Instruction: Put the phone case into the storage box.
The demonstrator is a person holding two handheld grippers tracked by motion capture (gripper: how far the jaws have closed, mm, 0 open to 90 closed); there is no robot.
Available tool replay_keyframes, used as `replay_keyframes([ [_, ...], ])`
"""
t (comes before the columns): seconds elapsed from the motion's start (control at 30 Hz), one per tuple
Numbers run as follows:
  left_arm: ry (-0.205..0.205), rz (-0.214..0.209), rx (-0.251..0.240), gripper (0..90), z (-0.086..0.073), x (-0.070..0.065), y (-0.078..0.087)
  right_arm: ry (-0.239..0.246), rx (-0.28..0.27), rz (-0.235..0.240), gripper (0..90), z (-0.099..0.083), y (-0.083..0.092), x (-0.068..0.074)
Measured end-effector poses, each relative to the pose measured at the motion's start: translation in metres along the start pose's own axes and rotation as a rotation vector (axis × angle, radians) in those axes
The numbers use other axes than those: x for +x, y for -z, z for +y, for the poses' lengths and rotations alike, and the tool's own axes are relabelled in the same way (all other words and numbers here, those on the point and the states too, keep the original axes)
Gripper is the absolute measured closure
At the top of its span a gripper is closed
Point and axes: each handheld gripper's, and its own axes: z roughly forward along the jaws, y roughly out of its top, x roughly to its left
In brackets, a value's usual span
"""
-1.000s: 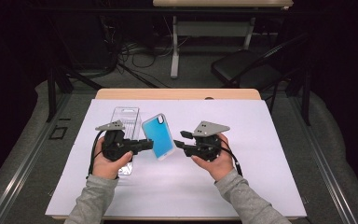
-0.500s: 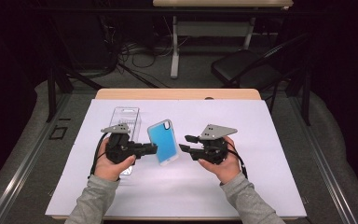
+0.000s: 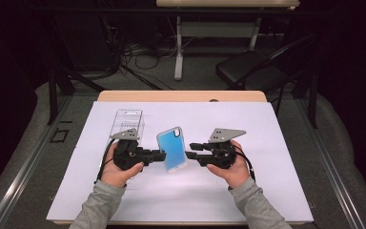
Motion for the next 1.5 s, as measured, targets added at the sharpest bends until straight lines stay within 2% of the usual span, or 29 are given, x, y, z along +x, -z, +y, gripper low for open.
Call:
replay_keyframes([
  [0.23,-0.009,-0.022,0.001,81.8,0.0010,-0.0035,-0.0016,-0.026,-0.008,0.037,64.4,-0.0015,-0.0009,-0.0021],
  [0.37,-0.008,-0.034,0.003,81.8,0.0009,-0.0044,-0.0029,-0.059,-0.016,0.071,67.2,-0.0021,-0.0001,-0.0044],
  [0.6,-0.015,-0.041,0.018,81.8,0.0003,-0.0060,-0.0072,-0.078,-0.028,0.093,70.3,-0.0022,0.0000,-0.0052],
  [1.5,-0.014,-0.053,0.023,81.8,-0.0006,-0.0057,-0.0095,-0.100,-0.043,0.114,80.7,-0.0035,0.0012,-0.0083],
])
